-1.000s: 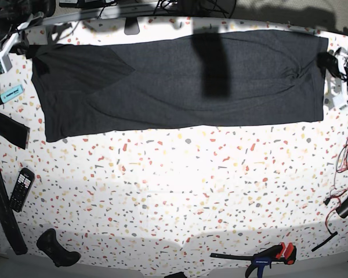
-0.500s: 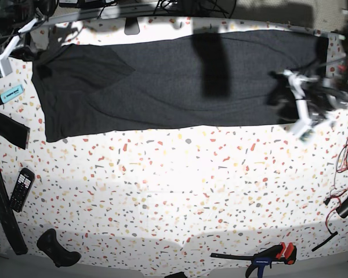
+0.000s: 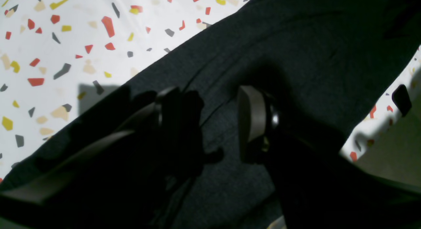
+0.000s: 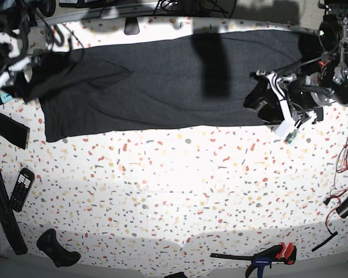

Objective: Fold the T-shirt properly
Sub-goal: 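Lower both grippers onto the long folded strip's edge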

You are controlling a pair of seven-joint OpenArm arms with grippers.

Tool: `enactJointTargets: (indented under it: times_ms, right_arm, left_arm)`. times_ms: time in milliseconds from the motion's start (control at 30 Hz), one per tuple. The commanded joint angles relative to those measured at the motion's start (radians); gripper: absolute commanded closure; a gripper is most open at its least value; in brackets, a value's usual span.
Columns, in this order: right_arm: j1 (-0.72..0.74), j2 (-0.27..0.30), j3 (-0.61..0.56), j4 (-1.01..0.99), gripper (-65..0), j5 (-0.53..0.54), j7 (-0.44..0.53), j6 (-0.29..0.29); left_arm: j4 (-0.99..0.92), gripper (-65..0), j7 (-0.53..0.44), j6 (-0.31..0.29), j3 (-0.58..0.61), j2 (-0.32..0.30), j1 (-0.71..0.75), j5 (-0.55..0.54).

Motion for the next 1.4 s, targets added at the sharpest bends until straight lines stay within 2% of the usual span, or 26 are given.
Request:
enactJointTargets:
  times_ms: [0, 200, 367, 500, 667, 733, 867, 1000, 1067, 1267, 1367]
  right_arm:
    - [0.018, 0.01, -0.006, 0.001, 0.0, 0.001, 0.012, -0.003]
    - [0.118, -0.008, -0.14, -0.137, 0.0, -0.11, 0.048, -0.073]
    - [0.229, -0.008, -0.246, -0.283, 0.0, -0.203, 0.08, -0.079]
    - [0.309, -0.008, -0.285, -0.369, 0.0, -0.269, 0.084, -0.136]
    - [0.365, -0.008, -0.288, -0.432, 0.0, -0.365, 0.088, -0.169]
    - [0.373, -0.008, -0.288, -0.446, 0.0, -0.372, 0.087, -0.167]
    - [0.372, -0.009, -0.288, -0.448, 0.0, -0.368, 0.075, -0.164]
    - [0.372, -0.008, -0.288, -0.448, -20.7, -0.377, 0.085, -0.164]
    - [0.372, -0.008, -0.288, -0.448, -26.0, -0.404, 0.092, -0.164]
    - [0.378, 0.001, -0.287, -0.447, -26.9, -0.495, 0.124, -0.165]
    - [0.401, 0.003, -0.283, -0.447, -26.9, -0.482, 0.131, -0.165]
  left_arm:
    - [0.016, -26.4, -0.019, -0.004, -0.007, -0.008, -0.01, -0.013]
    - [0.016, -26.4, -0.016, -0.005, -0.007, -0.008, -0.008, -0.012]
    - [0.016, -26.4, -0.016, -0.005, -0.007, -0.008, -0.008, -0.012]
    - [0.016, -26.4, -0.015, -0.005, -0.007, -0.008, -0.008, -0.012]
    - [0.016, -26.4, 0.012, -0.005, -0.007, -0.008, -0.007, -0.011]
    - [0.016, -26.5, 0.03, -0.005, -0.006, -0.008, -0.007, 0.023]
    - [0.015, -27.7, 0.032, -0.004, -0.006, -0.008, -0.005, 0.166]
    - [0.014, -31.5, 0.029, -0.003, -0.006, -0.008, -0.005, 0.2]
    - [0.014, -31.6, 0.029, -0.001, -0.006, -0.008, -0.005, 0.197]
    - [0.003, -31.6, 0.022, -0.002, -0.006, -0.008, 0.004, 0.2]
    - [-0.022, -31.6, -0.063, -0.004, -0.006, -0.008, 0.022, 0.27]
